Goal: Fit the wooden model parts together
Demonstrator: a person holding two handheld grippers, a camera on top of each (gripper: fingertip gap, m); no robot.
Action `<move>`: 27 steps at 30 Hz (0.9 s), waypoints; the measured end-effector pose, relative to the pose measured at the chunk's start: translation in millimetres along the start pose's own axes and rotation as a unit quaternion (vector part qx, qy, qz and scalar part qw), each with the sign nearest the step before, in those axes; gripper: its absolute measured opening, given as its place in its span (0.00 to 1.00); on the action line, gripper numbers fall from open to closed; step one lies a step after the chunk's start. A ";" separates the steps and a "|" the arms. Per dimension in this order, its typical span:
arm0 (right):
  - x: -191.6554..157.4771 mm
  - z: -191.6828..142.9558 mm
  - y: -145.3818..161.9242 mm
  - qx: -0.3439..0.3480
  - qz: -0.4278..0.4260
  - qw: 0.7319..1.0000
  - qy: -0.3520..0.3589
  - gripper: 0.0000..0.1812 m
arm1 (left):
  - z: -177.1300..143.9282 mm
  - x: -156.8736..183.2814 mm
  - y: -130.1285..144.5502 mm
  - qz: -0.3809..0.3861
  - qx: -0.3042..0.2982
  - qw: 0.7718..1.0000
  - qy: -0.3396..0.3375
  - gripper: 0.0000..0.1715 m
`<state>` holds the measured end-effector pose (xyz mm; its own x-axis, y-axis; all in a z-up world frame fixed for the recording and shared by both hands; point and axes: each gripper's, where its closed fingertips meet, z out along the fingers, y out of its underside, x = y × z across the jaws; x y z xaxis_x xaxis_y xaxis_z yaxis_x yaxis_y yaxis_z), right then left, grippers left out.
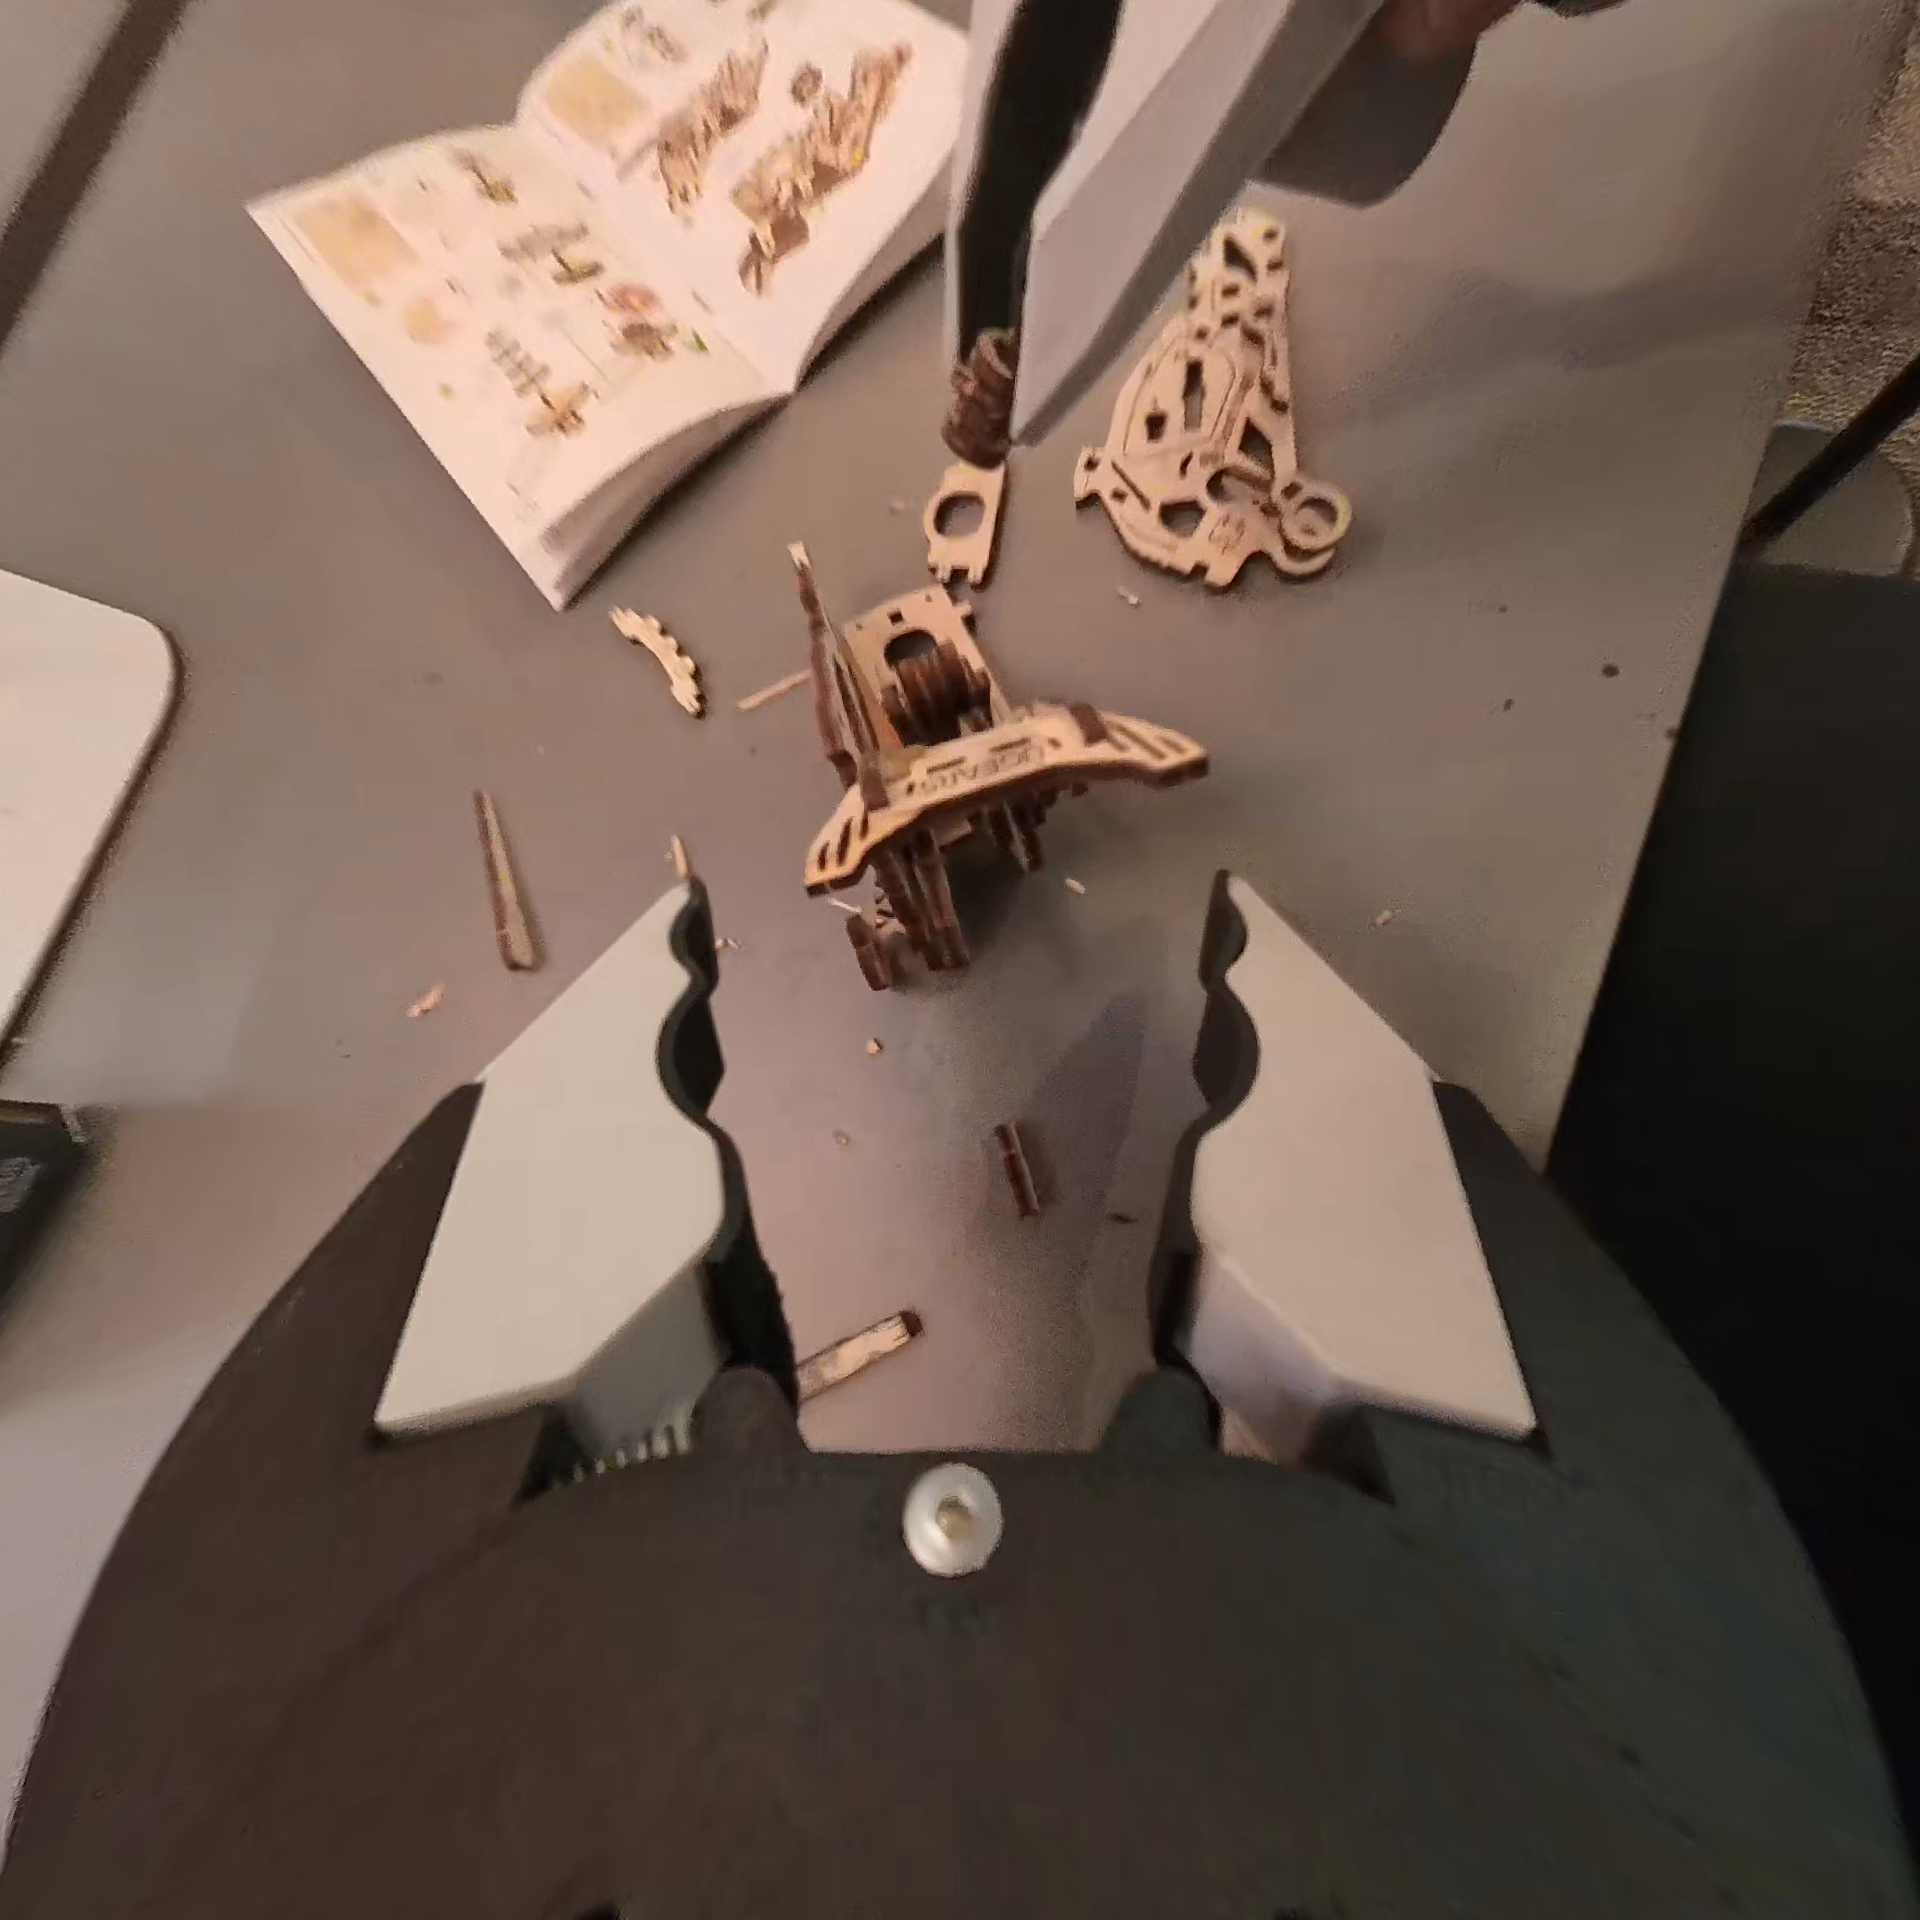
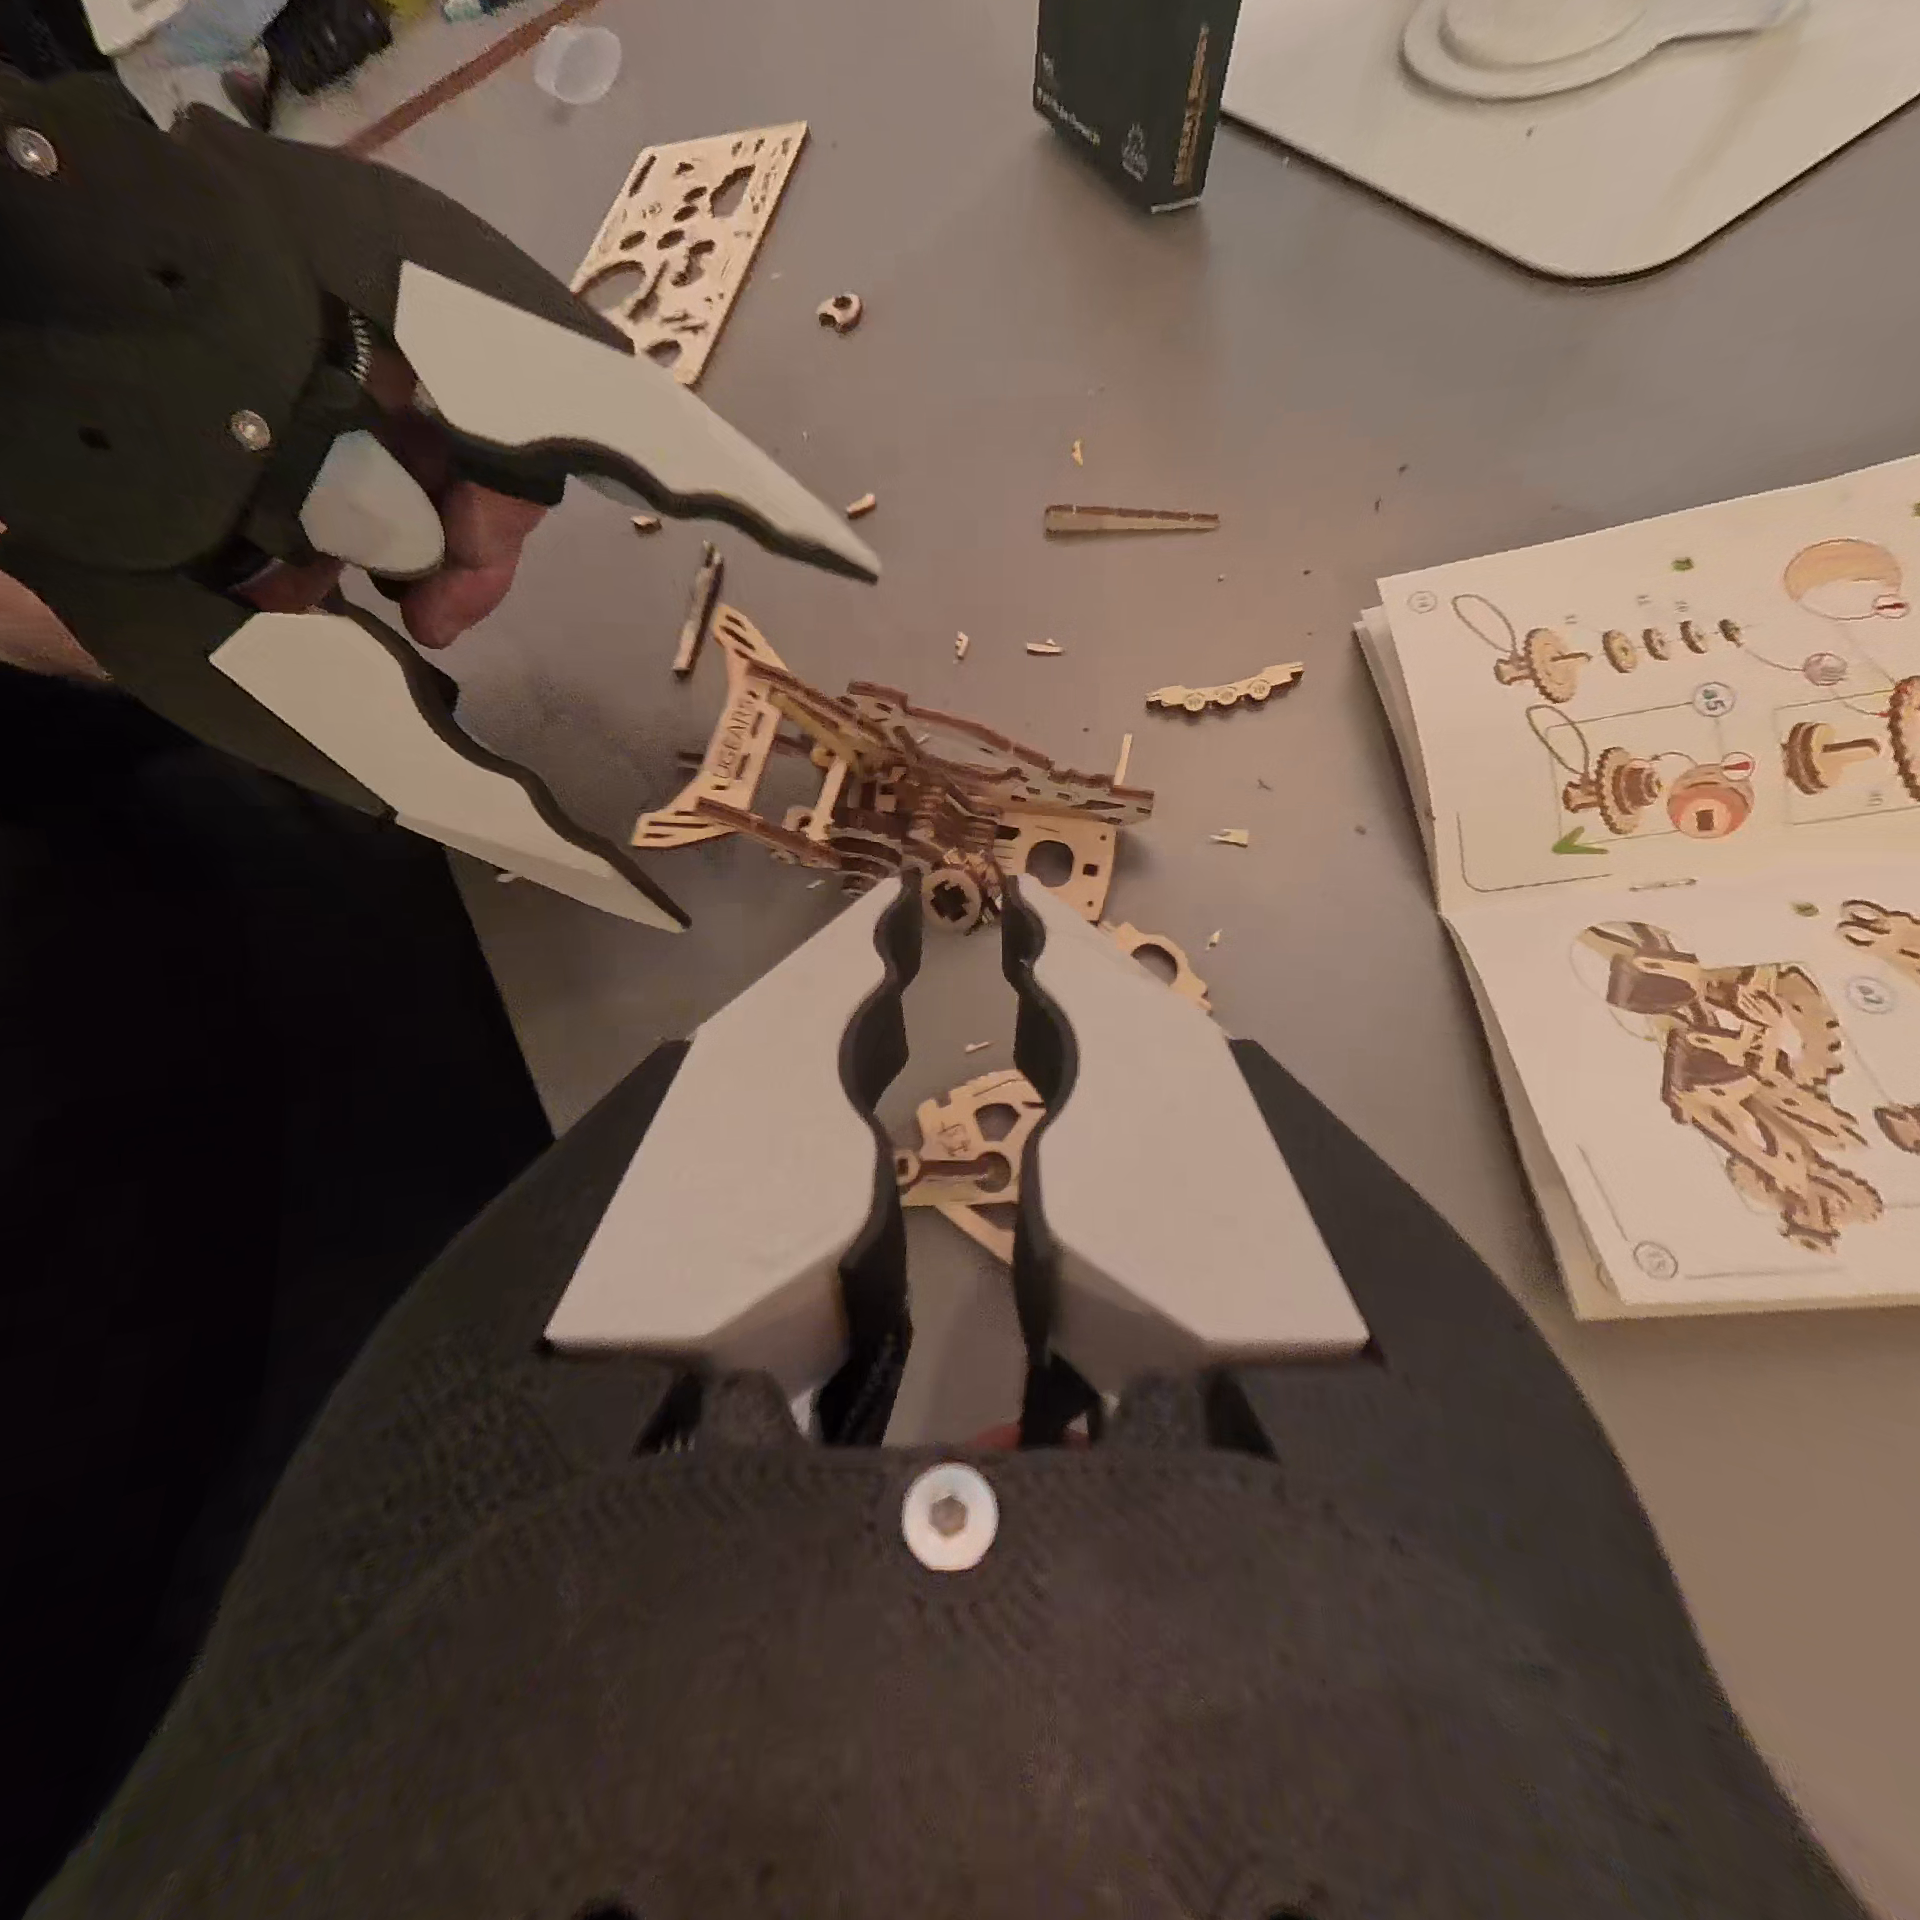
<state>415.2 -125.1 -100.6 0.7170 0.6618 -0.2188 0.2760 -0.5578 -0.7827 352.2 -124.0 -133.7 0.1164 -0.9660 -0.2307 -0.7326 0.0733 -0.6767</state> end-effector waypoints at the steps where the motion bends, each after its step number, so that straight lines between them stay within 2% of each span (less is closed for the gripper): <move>1: 3.1 4.1 1.3 -0.007 -0.001 1.000 -0.003 0.06 | 3.8 1.3 3.7 -0.005 -0.001 1.000 0.010 0.51; 4: 9.2 16.4 4.0 -0.028 -0.001 0.999 -0.017 0.07 | 11.6 7.2 9.7 -0.036 -0.005 0.998 0.052 0.43; 9: 17.0 33.5 9.8 -0.065 -0.004 0.997 -0.032 0.06 | 15.4 4.1 11.9 -0.027 0.001 0.998 0.062 0.32; 17: 21.2 46.7 18.5 -0.107 -0.004 0.993 -0.049 0.07 | 20.5 1.4 12.8 -0.026 0.009 0.997 0.077 0.26; 24: 19.3 44.4 21.3 -0.163 -0.009 0.984 -0.065 0.07 | 22.4 3.7 10.0 -0.018 0.022 0.996 0.086 0.17; 27: 14.6 43.6 21.7 -0.189 -0.017 0.978 -0.086 0.07 | 22.9 4.1 9.0 -0.017 0.026 0.996 0.088 0.16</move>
<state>403.7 -105.6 -146.2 0.5947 0.7392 -0.3161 0.5374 -0.6579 -0.5276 361.5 -121.6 -156.7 0.0178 -0.9962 -0.0850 -0.6934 0.0489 -0.7189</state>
